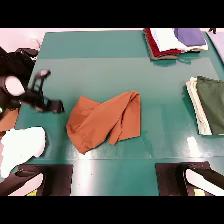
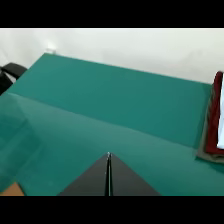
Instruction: Fold the shirts.
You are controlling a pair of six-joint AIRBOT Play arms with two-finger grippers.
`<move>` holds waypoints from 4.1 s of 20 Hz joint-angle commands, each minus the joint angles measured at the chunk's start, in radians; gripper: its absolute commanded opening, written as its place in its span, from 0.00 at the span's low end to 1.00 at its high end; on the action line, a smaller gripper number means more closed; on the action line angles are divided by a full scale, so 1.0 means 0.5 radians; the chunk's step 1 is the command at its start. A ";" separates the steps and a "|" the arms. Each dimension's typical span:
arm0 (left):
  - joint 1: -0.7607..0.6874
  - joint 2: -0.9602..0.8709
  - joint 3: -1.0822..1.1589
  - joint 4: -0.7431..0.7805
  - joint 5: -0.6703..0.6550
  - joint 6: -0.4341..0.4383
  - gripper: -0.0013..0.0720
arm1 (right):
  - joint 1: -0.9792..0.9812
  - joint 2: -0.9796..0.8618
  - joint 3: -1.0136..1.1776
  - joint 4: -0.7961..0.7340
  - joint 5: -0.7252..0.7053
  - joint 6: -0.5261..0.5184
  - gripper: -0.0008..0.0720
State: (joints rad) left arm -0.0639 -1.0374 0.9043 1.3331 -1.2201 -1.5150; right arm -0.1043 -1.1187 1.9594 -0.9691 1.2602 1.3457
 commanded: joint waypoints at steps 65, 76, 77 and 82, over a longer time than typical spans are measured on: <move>0.089 -0.294 1.678 -0.510 -0.002 0.220 0.05 | 0.143 0.305 -1.114 -0.689 0.513 0.369 0.04; 0.195 -1.002 1.611 -0.404 -0.134 0.146 0.76 | 0.201 -0.658 -0.977 -0.700 0.134 0.385 0.57; 0.239 -0.950 1.595 -0.402 -0.222 0.143 0.76 | 0.168 -0.616 -0.973 -0.629 0.161 0.340 0.57; 0.288 -0.388 0.760 -0.296 -0.167 0.099 0.76 | 0.131 -0.256 -1.182 -0.504 0.156 0.230 0.57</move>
State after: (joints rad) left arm 0.0669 -1.3689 1.5021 1.1606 -1.3136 -1.4437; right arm -0.0296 -1.3239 1.4139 -1.2587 1.3449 1.4910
